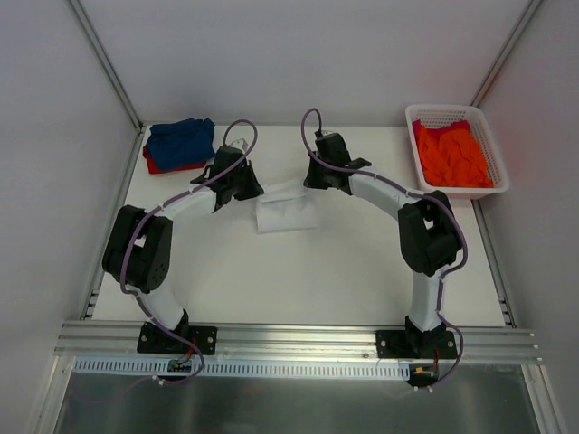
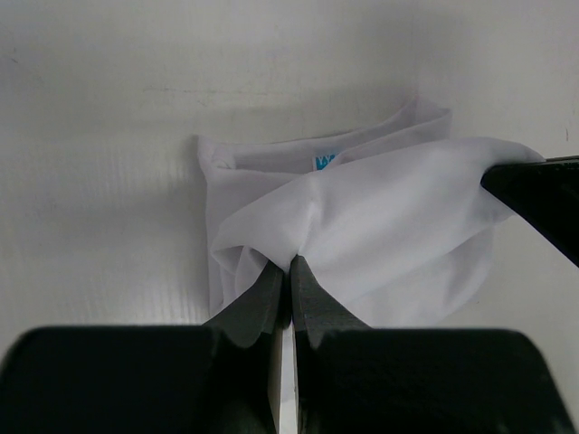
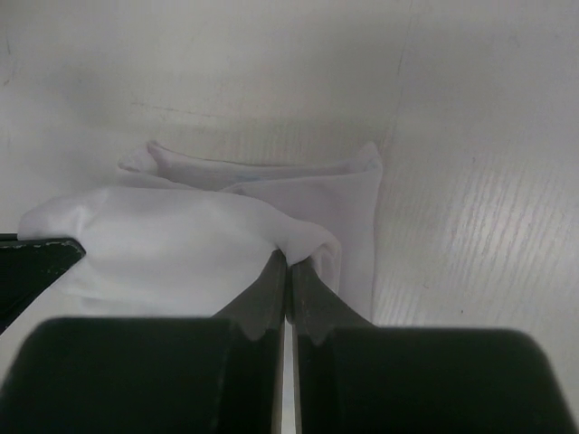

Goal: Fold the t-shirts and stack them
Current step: Fold the tshirt

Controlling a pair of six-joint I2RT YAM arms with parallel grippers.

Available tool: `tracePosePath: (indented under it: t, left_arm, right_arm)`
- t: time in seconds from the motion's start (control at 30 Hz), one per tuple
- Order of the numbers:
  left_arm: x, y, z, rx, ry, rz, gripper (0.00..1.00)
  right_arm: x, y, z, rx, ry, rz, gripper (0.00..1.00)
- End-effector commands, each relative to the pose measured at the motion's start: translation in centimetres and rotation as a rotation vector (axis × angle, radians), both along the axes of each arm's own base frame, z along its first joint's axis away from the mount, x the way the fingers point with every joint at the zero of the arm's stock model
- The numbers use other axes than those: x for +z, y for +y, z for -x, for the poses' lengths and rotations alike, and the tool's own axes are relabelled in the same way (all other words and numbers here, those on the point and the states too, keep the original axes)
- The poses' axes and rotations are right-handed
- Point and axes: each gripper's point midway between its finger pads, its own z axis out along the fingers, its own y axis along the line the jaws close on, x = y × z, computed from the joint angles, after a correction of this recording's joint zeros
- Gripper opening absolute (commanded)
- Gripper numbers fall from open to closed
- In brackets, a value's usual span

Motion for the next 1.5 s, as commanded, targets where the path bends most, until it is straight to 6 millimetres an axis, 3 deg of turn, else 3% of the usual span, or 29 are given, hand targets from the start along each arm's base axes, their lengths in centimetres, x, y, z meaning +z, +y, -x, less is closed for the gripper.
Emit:
tracePosePath:
  t: [0.0,0.07,0.1,0.2,0.3,0.5,0.6,0.63,0.77,0.83,0.87,0.9,0.93,0.97,1.0,1.03,1.07,1.27,1.3,1.47]
  left_arm:
    - [1.2,-0.5,-2.5,-0.034,-0.059,0.023,0.01]
    - [0.3,-0.6,-3.2,-0.04,-0.043,0.023,0.16]
    - [0.0,-0.6,-3.4,-0.042,-0.035,0.024,0.38]
    - [-1.2,-0.1,-4.3,-0.029,-0.018,0.019,0.8]
    - [-1.7,0.2,-4.5,-0.018,-0.007,0.025,0.99]
    - [-1.5,1.5,-5.3,0.008,-0.014,0.025,0.99]
    - [-1.2,2.1,-5.3,0.021,-0.02,0.026,0.99]
    - [-1.0,2.2,-5.3,0.024,-0.022,0.025,0.99]
    - [-0.1,2.9,-4.9,0.035,-0.038,0.027,0.99]
    - [0.8,3.3,-4.3,0.04,-0.055,0.03,0.99]
    - [1.2,3.4,-4.1,0.043,-0.062,0.031,0.99]
    - [1.8,3.5,-3.6,0.047,-0.073,0.036,0.99]
    - [2.1,3.6,-3.4,0.051,-0.076,0.043,0.99]
    - [2.3,3.6,-3.0,0.053,-0.077,0.048,0.99]
    - [2.6,3.7,-2.4,0.053,-0.08,0.052,0.99]
    - [2.6,3.8,-1.9,0.058,-0.078,0.055,0.99]
    - [2.7,4.0,-1.6,0.065,-0.078,0.054,0.99]
    - [3.0,5.4,2.1,0.093,-0.091,0.05,0.99]
    - [2.1,5.6,3.0,0.098,-0.069,0.048,0.99]
    - [0.9,6.1,5.9,0.115,-0.034,0.07,0.99]
  right_arm:
    - [1.6,0.9,-1.9,0.025,-0.046,-0.042,0.01]
    - [0.7,0.8,-2.3,0.021,-0.028,-0.039,0.06]
    - [0.4,0.8,-2.4,0.02,-0.024,-0.037,0.16]
    - [-0.2,0.6,-3.2,0.012,-0.015,-0.034,0.3]
    - [-0.8,0.2,-3.7,0.003,-0.005,-0.03,0.38]
    - [-0.8,-1.1,-5.5,-0.037,-0.01,-0.023,0.43]
    - [-0.8,-3.0,-7.6,-0.095,-0.015,-0.028,0.43]
    - [-1.6,-3.4,-7.9,-0.105,0.004,-0.019,0.43]
    - [-0.5,-5.1,-9.1,-0.145,-0.016,-0.014,0.42]
    - [-0.2,-5.6,-8.2,-0.143,-0.018,0.0,0.42]
    - [1.9,-5.7,-7.8,-0.138,-0.05,-0.014,0.42]
    - [2.5,-5.7,-7.3,-0.133,-0.063,-0.021,0.41]
    - [2.2,-5.7,-6.1,-0.124,-0.051,-0.017,0.4]
    - [4.3,-5.6,-5.4,-0.117,-0.086,-0.032,0.31]
    - [4.8,-5.0,-4.4,-0.096,-0.094,-0.028,0.23]
    - [4.2,-5.0,-3.3,-0.089,-0.08,-0.016,0.07]
    - [5.5,-4.6,-2.5,-0.078,-0.1,-0.027,0.01]
    - [5.8,-1.3,2.0,0.02,-0.087,-0.024,0.0]
    - [6.0,-0.2,3.0,0.047,-0.085,-0.027,0.0]
    - [5.6,1.9,4.2,0.085,-0.081,-0.01,0.0]
